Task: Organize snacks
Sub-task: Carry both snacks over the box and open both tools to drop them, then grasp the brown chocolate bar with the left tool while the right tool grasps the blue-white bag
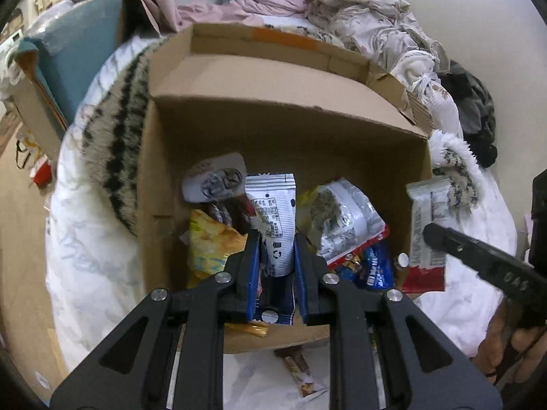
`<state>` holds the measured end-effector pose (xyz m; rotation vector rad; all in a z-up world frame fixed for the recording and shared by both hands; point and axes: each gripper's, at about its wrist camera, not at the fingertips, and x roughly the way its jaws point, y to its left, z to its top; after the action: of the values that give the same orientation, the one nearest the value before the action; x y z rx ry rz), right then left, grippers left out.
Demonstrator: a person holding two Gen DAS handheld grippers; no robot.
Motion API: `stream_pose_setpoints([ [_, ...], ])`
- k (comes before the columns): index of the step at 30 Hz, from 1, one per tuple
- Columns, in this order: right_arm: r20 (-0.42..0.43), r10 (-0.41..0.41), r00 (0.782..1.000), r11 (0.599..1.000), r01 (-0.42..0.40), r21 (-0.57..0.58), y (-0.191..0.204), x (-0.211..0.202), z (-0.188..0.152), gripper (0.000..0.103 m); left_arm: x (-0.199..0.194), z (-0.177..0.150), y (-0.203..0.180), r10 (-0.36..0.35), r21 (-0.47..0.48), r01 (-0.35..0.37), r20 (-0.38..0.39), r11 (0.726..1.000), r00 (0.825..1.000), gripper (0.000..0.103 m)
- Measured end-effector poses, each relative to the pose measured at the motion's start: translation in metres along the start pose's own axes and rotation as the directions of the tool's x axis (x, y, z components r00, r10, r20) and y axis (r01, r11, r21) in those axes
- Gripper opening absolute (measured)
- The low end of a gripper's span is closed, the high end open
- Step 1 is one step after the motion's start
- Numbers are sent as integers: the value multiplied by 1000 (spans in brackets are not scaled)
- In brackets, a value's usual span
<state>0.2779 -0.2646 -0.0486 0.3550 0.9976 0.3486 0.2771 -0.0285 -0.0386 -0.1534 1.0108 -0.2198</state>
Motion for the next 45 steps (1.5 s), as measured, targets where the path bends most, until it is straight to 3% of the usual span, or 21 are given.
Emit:
stream_pose_setpoints([
  [2, -22, -19, 1000, 1000, 19, 23, -7, 4, -1, 17, -2, -2, -3, -10, 5, 10, -12, 1000, 1000, 16],
  [3, -36, 12, 999, 998, -9, 65, -13, 5, -1, 17, -7, -2, -3, -17, 4, 17, 4, 1000, 1000, 16],
  [7, -22, 11, 1000, 993, -8, 114, -24, 0, 2, 20, -13, -1, -1, -10, 4, 10, 34, 1000, 999, 20],
  [8, -20, 9, 1000, 993, -7, 116, -25, 0, 3, 20, -11, -1, 0, -16, -7, 16, 23, 1000, 1000, 23],
  [10, -22, 16, 1000, 991, -13, 136, -26, 1, 4, 20, -9, 0, 2, -1, -31, 1, 3, 1000, 1000, 52],
  [11, -26, 20, 999, 990, -16, 141, -26, 2, 5, 21, -10, 0, 3, 7, -43, -7, 12, 999, 1000, 56],
  [12, -30, 18, 999, 990, -13, 141, -25, 2, 5, 29, -14, -1, 4, 7, -55, -6, 32, 998, 999, 62],
  [13, -29, 12, 1000, 990, -7, 139, -24, 2, 5, 51, -16, 0, 5, 3, -58, 0, 44, 998, 999, 69],
  [15, 0, 13, 1000, 990, -13, 139, -24, -3, 5, 72, -20, 1, 4, -11, -55, 13, 50, 998, 999, 77],
  [19, 12, 18, 1000, 991, -19, 135, -26, -8, 10, 72, -25, 1, 8, 7, -70, -3, 61, 998, 998, 77],
  [22, -6, 20, 1000, 982, -19, 186, -34, -7, 8, 72, -26, -6, 12, 91, -98, -89, 21, 991, 996, 77],
  [26, -65, -42, 997, 957, 59, 282, -45, -11, -11, 72, -47, -45, 5, 161, -118, -158, 16, 980, 987, 77],
  [30, -78, -35, 996, 918, 63, 391, -63, -26, -34, 76, -28, -84, -6, 146, -136, -160, -108, 978, 983, 77],
  [32, -96, -28, 995, 886, 69, 459, -72, -27, -49, 86, -6, -98, -12, 135, -140, -163, -193, 977, 972, 77],
  [35, -157, 52, 986, 814, 49, 579, -92, -14, -74, 87, 31, -114, -27, 150, -75, -178, -282, 981, 948, 76],
  [37, -210, 70, 975, 798, 72, 598, -96, -3, -81, 87, 54, -125, -31, 149, -60, -178, -328, 982, 933, 72],
  [40, -275, 61, 960, 822, 108, 560, -90, 14, -85, 87, 77, -134, -34, 170, -16, -190, -378, 982, 910, 63],
  [44, -354, 20, 935, 859, 165, 484, -77, 45, -88, 87, 77, -139, -42, 221, 83, -205, -337, 975, 915, 51],
  [45, -371, 26, 928, 864, 165, 475, -75, 52, -87, 87, 75, -139, -44, 225, 97, -204, -330, 974, 917, 39],
])
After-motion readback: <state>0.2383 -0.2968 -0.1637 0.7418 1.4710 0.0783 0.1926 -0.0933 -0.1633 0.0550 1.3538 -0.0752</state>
